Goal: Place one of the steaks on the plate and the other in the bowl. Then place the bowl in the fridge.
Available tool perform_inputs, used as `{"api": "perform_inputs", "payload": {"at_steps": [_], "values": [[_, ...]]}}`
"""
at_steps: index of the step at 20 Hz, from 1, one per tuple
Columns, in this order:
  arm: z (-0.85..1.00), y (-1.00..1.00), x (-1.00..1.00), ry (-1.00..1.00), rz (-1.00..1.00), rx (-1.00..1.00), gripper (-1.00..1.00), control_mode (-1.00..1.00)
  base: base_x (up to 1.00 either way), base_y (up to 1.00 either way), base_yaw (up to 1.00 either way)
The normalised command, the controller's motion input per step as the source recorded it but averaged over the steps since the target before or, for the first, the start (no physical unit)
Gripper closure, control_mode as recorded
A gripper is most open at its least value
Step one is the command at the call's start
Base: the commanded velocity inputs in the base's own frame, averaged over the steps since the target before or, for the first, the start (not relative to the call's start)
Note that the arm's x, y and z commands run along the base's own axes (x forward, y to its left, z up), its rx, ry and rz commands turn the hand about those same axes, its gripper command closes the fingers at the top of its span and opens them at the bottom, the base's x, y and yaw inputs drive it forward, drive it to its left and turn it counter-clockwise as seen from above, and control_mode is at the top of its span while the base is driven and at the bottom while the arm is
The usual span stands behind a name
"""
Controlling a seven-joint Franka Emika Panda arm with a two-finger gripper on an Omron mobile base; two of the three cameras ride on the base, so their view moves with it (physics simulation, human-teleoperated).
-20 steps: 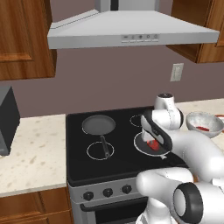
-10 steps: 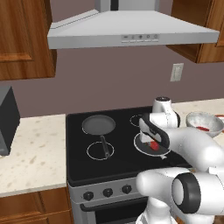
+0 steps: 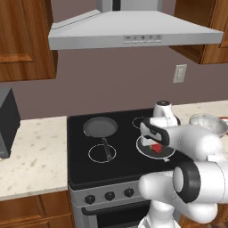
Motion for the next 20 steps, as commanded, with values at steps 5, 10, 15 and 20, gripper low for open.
{"api": "perform_inputs", "payload": {"at_steps": [5, 10, 15, 20], "values": [[-0.12, -0.21, 0.18, 0.0, 0.0, 0.0, -1.0, -1.0, 0.0, 0.0, 0.0], [-0.16, -0.14, 0.12, 0.0, 0.0, 0.0, -1.0, -1.0, 0.0, 0.0, 0.0], [-0.19, -0.02, 0.11, 0.0, 0.0, 0.0, -1.0, -1.0, 0.0, 0.0, 0.0], [-0.15, 0.0, 0.16, 0.0, 0.0, 0.0, -1.0, -1.0, 0.0, 0.0, 0.0]]}}
